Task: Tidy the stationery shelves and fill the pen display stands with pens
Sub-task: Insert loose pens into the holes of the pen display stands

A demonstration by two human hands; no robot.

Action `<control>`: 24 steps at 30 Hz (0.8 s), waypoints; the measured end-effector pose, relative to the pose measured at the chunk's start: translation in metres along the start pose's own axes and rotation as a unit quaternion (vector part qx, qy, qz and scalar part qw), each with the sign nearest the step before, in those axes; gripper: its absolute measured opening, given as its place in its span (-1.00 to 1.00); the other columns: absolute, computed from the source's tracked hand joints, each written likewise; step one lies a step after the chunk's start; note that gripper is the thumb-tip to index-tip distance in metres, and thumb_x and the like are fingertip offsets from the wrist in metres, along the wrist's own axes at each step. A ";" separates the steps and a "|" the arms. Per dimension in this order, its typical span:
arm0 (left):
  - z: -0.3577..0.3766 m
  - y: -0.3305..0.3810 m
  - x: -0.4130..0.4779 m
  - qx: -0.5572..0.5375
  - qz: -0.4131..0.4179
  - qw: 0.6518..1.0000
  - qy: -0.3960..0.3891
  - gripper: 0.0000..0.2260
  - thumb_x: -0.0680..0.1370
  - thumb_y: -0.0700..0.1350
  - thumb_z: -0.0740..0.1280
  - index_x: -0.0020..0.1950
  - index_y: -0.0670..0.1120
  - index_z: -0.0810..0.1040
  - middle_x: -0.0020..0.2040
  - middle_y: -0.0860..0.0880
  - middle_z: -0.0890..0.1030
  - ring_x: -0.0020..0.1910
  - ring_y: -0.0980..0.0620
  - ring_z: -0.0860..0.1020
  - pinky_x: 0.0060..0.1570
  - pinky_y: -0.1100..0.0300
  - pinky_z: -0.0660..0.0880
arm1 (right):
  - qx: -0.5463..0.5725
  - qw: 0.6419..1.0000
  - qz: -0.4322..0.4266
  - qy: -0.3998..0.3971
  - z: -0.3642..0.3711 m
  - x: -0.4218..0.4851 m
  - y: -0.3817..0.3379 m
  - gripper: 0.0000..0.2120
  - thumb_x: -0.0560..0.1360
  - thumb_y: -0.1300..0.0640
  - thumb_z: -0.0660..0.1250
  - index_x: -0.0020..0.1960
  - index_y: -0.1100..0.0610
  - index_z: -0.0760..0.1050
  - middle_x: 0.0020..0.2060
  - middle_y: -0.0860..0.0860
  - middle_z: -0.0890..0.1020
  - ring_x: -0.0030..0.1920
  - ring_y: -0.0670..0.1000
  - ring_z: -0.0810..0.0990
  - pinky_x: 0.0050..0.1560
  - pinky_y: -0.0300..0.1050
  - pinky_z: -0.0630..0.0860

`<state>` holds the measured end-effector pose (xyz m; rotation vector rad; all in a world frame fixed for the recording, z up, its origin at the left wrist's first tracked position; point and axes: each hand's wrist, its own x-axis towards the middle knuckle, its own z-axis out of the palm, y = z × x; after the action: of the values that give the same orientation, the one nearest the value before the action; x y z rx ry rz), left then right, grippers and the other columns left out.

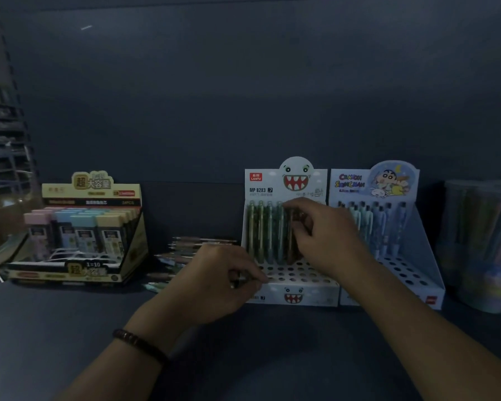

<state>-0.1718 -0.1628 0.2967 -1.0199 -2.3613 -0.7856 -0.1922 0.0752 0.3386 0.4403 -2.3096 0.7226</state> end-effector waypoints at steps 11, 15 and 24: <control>-0.052 -0.023 -0.009 0.084 -0.010 0.995 0.054 -0.78 0.48 -0.12 0.60 0.07 0.12 0.73 -0.08 0.23 0.62 -0.16 0.16 0.61 -0.16 0.42 0.45 | 0.023 0.999 -0.033 -0.020 0.008 -0.013 -0.027 -0.59 0.63 0.01 0.32 0.46 -0.16 0.41 -0.37 -0.09 0.58 -0.30 -0.09 0.57 -0.14 0.08 0.63; -0.064 -0.038 -0.040 0.090 -0.014 0.995 0.031 -0.79 0.48 -0.17 0.57 0.02 0.12 0.72 -0.08 0.22 0.63 -0.14 0.18 0.61 -0.18 0.38 0.47 | 0.032 0.995 -0.075 -0.064 0.017 -0.019 -0.044 -0.71 0.63 -0.01 0.34 0.34 -0.12 0.54 -0.37 -0.13 0.57 -0.34 -0.14 0.56 -0.19 0.03 0.62; -0.050 -0.049 -0.064 0.114 -0.041 0.992 0.019 -0.80 0.45 -0.06 0.53 0.00 0.21 0.73 0.00 0.31 0.65 0.02 0.33 0.55 0.10 0.39 0.39 | 0.008 0.983 -0.132 -0.131 0.033 -0.031 -0.051 -0.81 0.63 -0.07 0.35 0.18 -0.09 0.65 -0.24 -0.21 0.62 -0.23 -0.18 0.58 -0.14 0.01 0.64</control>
<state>-0.1606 -0.2559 0.2799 -0.8096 -2.4065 -0.5428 -0.1613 0.0185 0.3159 0.8753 -2.4220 0.5813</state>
